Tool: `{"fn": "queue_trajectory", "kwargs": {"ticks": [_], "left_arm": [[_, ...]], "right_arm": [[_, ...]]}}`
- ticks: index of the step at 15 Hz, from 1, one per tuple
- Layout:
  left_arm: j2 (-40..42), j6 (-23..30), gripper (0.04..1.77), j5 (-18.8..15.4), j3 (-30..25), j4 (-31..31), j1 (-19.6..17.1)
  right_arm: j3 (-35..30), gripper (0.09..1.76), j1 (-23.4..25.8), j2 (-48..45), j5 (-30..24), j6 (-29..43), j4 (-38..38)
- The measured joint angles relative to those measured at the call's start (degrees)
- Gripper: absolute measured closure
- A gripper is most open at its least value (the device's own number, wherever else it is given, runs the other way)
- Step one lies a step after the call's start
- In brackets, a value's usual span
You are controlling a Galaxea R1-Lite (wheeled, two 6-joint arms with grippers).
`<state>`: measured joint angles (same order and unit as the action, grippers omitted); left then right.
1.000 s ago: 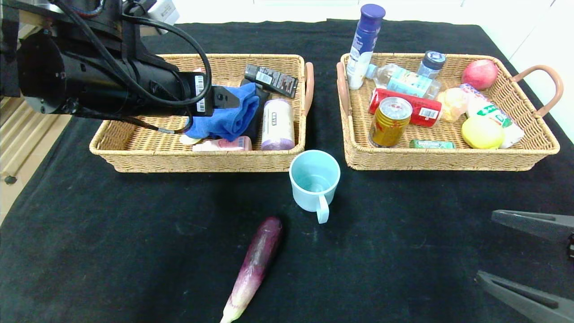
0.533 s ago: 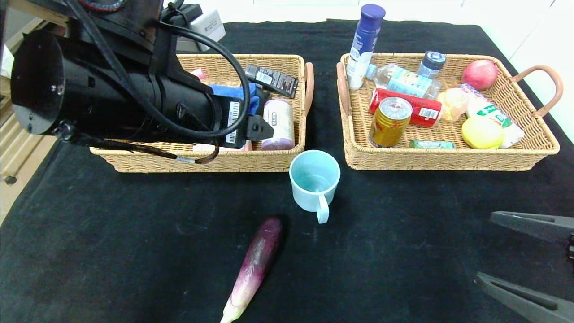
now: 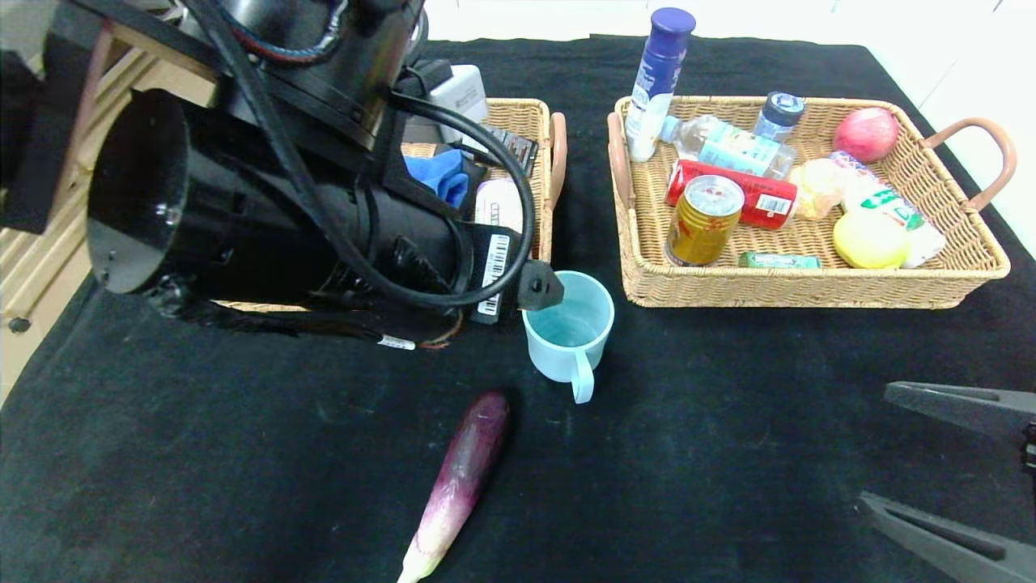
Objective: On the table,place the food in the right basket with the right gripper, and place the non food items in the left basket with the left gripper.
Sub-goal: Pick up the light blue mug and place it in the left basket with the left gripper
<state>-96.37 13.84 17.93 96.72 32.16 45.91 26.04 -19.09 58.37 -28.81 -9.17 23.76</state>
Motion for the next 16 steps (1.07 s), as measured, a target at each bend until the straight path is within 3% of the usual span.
{"fn": "queue_trajectory", "kwargs": {"ticks": [16], "left_arm": [[-10.7, 3.2, 0.10, 3.5, 5.9, -0.6, 0.0]], "right_arm": [[-0.1, 0.14, 0.0, 0.0, 0.0, 0.0, 0.0]]}}
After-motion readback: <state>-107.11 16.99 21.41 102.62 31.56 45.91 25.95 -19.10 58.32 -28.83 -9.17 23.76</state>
